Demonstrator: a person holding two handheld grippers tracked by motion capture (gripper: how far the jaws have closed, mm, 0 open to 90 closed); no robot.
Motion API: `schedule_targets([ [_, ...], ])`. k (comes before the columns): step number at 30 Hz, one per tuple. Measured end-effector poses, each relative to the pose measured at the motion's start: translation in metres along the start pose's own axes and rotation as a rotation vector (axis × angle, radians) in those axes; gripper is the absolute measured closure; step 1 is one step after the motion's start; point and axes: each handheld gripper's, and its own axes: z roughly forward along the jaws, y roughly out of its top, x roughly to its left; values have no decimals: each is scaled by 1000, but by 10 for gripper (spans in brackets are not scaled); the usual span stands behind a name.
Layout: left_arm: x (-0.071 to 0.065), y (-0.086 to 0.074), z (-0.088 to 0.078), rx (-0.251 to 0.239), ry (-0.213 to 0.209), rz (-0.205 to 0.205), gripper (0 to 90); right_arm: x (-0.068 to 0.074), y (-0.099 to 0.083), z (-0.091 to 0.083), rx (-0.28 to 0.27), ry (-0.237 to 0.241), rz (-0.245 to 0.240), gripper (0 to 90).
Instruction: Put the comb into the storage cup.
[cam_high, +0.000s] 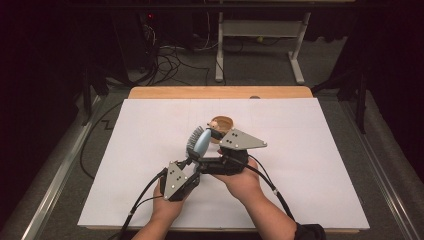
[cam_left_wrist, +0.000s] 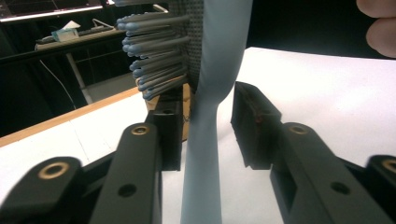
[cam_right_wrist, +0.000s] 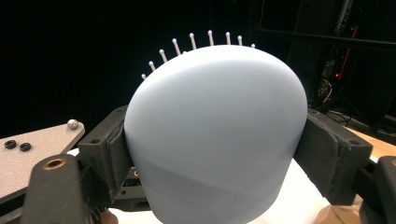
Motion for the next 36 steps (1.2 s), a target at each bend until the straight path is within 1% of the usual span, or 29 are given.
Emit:
schedule_targets([
  [5,3,0,0,8,-13,-30,499,-1,0,0,-3,-7,4,205],
  [11,5,-1,1,17,-25,-40,361,-3,0,0,-3,-12,8,206],
  [13,6,-2,1,18,-30,-49,319,-4,-1,0,-4,-13,10,206],
  [16,7,-3,2,25,-48,-64,253,-5,-1,-2,-4,-15,14,207],
  [18,8,-4,2,21,-53,-67,223,-6,-1,-3,-4,-19,16,207],
  [20,11,-5,3,31,-78,-86,203,-7,-1,-4,-6,-23,15,207],
  [21,12,-5,4,30,-82,-92,199,-8,-1,-5,-3,-24,17,207],
  [23,14,-5,4,38,-90,-101,155,-10,-2,-6,-10,-26,15,207],
  [24,15,-6,3,38,-92,-107,147,-10,-2,-7,-9,-28,18,207],
  [25,16,-6,3,39,-95,-102,137,-11,-2,-8,-9,-29,19,207],
  [26,18,-6,2,38,-91,-102,123,-11,-1,-9,-9,-31,16,207],
  [28,23,-7,1,47,-99,-119,82,-12,-1,-11,-8,-34,17,207],
  [29,25,-8,0,51,-97,-121,76,-13,-1,-12,-9,-35,15,207],
  [30,26,-9,-1,51,-94,-118,71,-14,-1,-13,-11,-38,15,208],
  [32,30,-12,-5,67,-97,-115,40,-16,-1,-15,-8,-43,16,207],
  [33,32,-14,-6,64,-93,-121,19,-17,-1,-17,-11,-48,19,207],
  [34,34,-15,-9,61,-86,-115,6,-18,-1,-18,-9,-53,16,207],
  [36,39,-17,-13,51,-77,-120,0,-20,0,-22,-17,-60,14,208],
])
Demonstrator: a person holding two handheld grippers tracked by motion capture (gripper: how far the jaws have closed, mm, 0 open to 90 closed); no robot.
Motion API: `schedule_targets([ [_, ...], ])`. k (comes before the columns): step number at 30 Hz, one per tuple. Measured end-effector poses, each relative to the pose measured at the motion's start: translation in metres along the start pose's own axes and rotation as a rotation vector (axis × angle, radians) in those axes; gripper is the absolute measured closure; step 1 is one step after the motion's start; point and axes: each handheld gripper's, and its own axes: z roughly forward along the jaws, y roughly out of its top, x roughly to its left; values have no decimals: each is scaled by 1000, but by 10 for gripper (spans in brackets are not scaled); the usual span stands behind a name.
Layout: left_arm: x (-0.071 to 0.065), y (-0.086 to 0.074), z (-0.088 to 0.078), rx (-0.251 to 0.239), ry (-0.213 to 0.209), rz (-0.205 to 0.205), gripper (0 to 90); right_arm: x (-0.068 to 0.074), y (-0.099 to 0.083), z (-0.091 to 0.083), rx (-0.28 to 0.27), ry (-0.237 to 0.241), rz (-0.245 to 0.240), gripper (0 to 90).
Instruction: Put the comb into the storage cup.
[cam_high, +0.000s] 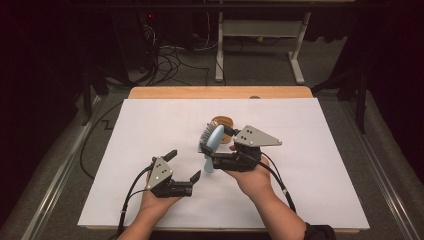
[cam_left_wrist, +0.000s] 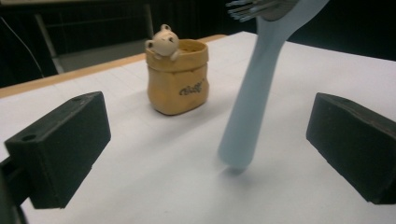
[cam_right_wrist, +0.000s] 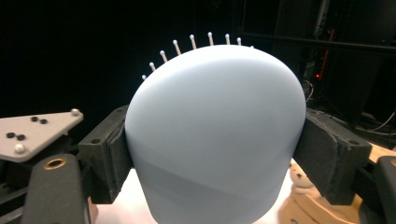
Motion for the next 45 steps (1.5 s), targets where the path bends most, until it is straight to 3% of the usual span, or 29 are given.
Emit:
schedule_targets([
  [7,14,-2,-13,-3,33,17,0,-8,1,-12,-7,-33,-4,208],
  [12,23,-7,-21,-20,46,-23,0,-17,2,-21,-17,-54,-7,208],
  [16,28,-7,-26,-26,55,-28,0,-24,3,-28,-19,-76,-7,208],
  [24,32,-11,-30,-21,75,7,0,-36,2,-39,-17,-117,-10,208],
  [34,35,-12,-34,-28,72,-22,0,-52,0,-53,-29,-165,-4,208],
  [45,34,-15,-32,-10,70,-14,0,-68,-2,-69,-37,-219,-2,208],
])
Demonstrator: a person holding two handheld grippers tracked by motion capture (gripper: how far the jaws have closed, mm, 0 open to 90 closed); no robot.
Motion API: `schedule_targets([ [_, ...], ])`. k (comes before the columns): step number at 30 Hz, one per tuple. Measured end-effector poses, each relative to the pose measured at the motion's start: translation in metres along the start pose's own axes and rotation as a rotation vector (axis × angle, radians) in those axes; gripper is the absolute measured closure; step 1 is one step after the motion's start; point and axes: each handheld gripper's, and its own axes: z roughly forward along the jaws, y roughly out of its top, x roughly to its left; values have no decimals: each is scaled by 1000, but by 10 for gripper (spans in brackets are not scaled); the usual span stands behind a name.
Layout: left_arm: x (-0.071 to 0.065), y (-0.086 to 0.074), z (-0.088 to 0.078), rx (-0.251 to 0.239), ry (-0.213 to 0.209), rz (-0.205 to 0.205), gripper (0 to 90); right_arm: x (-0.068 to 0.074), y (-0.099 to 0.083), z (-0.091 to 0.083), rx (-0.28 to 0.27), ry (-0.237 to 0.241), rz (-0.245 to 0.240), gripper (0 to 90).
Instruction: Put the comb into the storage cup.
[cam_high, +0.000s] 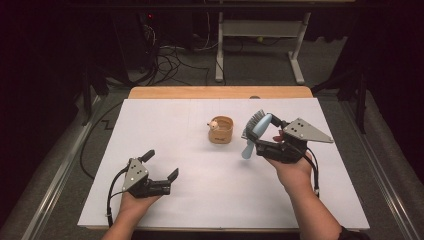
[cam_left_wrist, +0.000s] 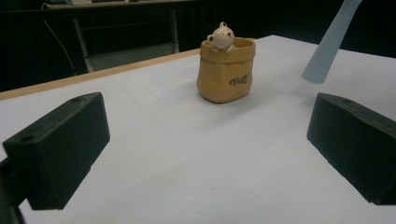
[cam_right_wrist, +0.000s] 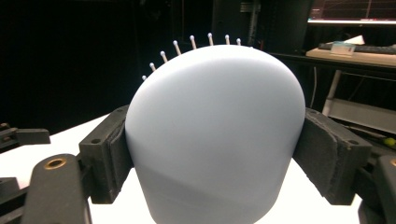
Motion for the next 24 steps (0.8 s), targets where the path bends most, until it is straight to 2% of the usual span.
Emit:
schedule_targets([
  [8,-1,0,-1,-7,0,3,0,-10,-1,-6,-3,-30,6,209],
  [14,-3,1,1,11,-5,1,0,-16,0,-9,-6,-51,12,209],
  [24,-3,2,2,5,-13,4,0,-16,6,-5,-31,-58,13,209],
])
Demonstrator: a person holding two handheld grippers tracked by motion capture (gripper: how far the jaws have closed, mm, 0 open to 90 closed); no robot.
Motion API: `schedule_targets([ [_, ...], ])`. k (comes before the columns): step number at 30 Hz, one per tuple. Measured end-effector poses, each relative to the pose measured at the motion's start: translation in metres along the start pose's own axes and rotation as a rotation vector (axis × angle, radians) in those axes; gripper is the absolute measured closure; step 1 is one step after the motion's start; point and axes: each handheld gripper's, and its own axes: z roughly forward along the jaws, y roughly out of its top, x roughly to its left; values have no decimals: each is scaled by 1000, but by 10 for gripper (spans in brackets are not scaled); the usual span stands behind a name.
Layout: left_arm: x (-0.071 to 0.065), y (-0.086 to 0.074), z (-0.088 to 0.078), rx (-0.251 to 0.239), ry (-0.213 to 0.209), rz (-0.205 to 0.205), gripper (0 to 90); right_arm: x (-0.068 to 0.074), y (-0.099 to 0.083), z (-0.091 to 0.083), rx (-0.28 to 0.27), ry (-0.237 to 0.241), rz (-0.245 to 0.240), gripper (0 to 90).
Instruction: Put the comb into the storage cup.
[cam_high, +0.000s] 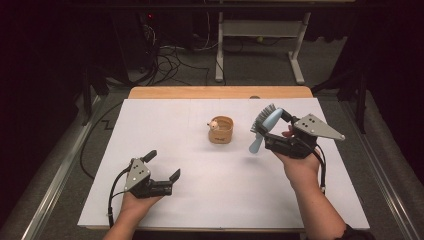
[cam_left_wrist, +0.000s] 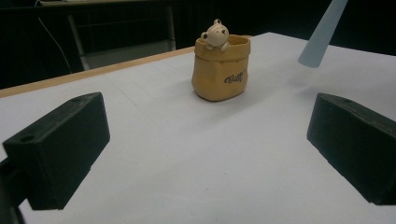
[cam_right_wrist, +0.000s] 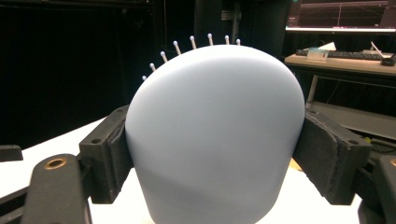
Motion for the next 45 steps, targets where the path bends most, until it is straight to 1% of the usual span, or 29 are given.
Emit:
schedule_targets([
  [4,0,0,0,7,-2,6,0,1,3,3,-15,3,0,209],
  [8,-1,1,3,12,-1,-11,0,3,5,6,-24,0,-3,209],
  [11,-2,1,3,12,-2,4,0,4,7,10,-30,2,2,209],
  [13,-2,1,3,11,0,-2,0,4,8,12,-34,2,2,209],
  [16,-2,1,1,15,2,9,0,6,11,15,-39,3,-4,209],
  [20,-2,1,3,15,-4,6,0,8,15,18,-50,4,-9,209],
  [24,-2,0,3,18,-6,14,0,9,17,22,-55,7,-9,209],
  [26,-2,0,3,18,-5,15,0,9,18,24,-56,11,-5,209],
  [29,-1,0,4,27,-12,3,0,9,19,27,-61,15,-2,209],
  [32,-1,0,4,32,-11,10,0,9,20,31,-63,15,2,209],
  [34,-2,0,3,23,-9,9,0,9,21,33,-65,16,13,209],
  [36,-2,0,2,24,-10,15,0,9,24,34,-68,18,14,209],
  [39,-1,0,3,26,-15,4,0,10,28,36,-79,17,8,209],
  [42,-1,0,2,25,-11,8,0,12,33,38,-86,18,4,209],
  [45,-1,-1,2,23,-19,7,0,13,38,40,-95,20,5,209],
])
